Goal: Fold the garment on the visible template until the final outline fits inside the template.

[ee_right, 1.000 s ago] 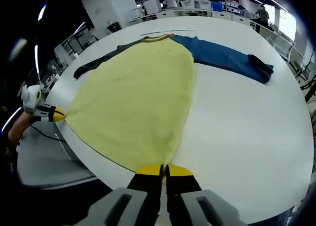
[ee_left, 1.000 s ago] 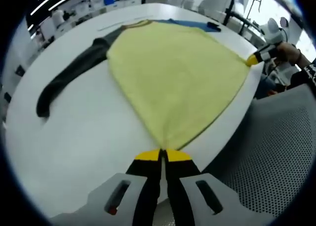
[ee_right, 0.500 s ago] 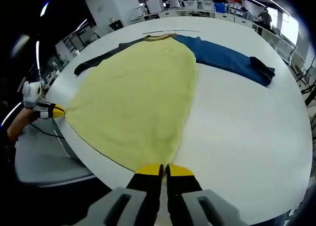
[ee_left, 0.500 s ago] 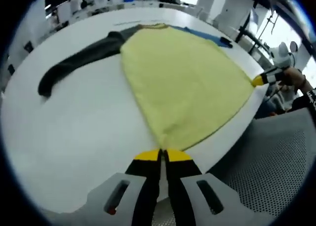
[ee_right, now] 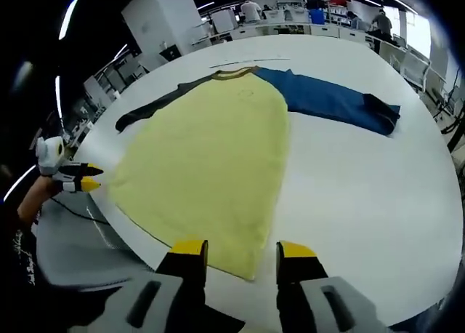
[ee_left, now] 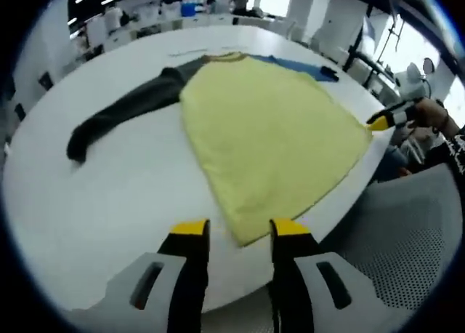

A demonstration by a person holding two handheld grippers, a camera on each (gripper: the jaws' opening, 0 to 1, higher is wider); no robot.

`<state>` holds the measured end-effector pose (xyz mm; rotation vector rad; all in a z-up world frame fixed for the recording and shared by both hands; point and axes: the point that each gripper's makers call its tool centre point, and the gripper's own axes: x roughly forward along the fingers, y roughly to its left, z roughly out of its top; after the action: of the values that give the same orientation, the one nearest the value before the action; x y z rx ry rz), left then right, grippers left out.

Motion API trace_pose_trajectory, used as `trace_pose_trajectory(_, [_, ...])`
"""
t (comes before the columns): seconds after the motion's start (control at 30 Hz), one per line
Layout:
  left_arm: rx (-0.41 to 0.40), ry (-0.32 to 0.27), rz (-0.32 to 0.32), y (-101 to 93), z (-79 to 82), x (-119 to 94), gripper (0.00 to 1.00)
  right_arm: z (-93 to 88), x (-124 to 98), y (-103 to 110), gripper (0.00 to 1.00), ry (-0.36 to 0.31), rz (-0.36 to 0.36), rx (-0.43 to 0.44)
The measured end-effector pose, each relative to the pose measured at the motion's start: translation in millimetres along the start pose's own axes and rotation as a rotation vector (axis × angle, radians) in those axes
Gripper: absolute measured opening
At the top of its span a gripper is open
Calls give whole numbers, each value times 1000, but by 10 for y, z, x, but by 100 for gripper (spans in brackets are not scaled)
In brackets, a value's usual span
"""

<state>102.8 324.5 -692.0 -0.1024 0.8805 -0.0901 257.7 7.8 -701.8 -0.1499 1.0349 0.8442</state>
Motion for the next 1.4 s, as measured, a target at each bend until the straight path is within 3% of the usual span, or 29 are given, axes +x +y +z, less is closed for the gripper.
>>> trace_pose_trajectory(0.2, [-38, -60, -4, -12, 176, -92, 53, 327, -153, -131, 50, -81, -10, 26])
trace_pose_trajectory(0.37, [-16, -98, 30, 17, 323, -174, 61, 635, -264, -369, 52, -142, -57, 27])
trace_pose_trajectory(0.47, [-11, -110, 39, 0, 404, -212, 71, 793, -303, -534, 52, -159, -99, 19])
trace_pose_trajectory(0.77, [-21, -141, 52, 5, 537, -235, 87, 1079, -270, -843, 52, -184, -153, 23])
trace_pose_trajectory(1.13, [-40, -182, 61, -17, 662, -230, 94, 1452, -66, -1143, 50, -226, -173, 48])
trace_pose_trajectory(1.3, [-20, -172, 63, -62, 696, -213, 98, 1565, 48, -1257, 49, -233, -177, 65])
trace_pose_trajectory(1.4, [-30, -202, 62, -41, 752, -215, 99, 1611, 97, -1310, 47, -241, -180, 74])
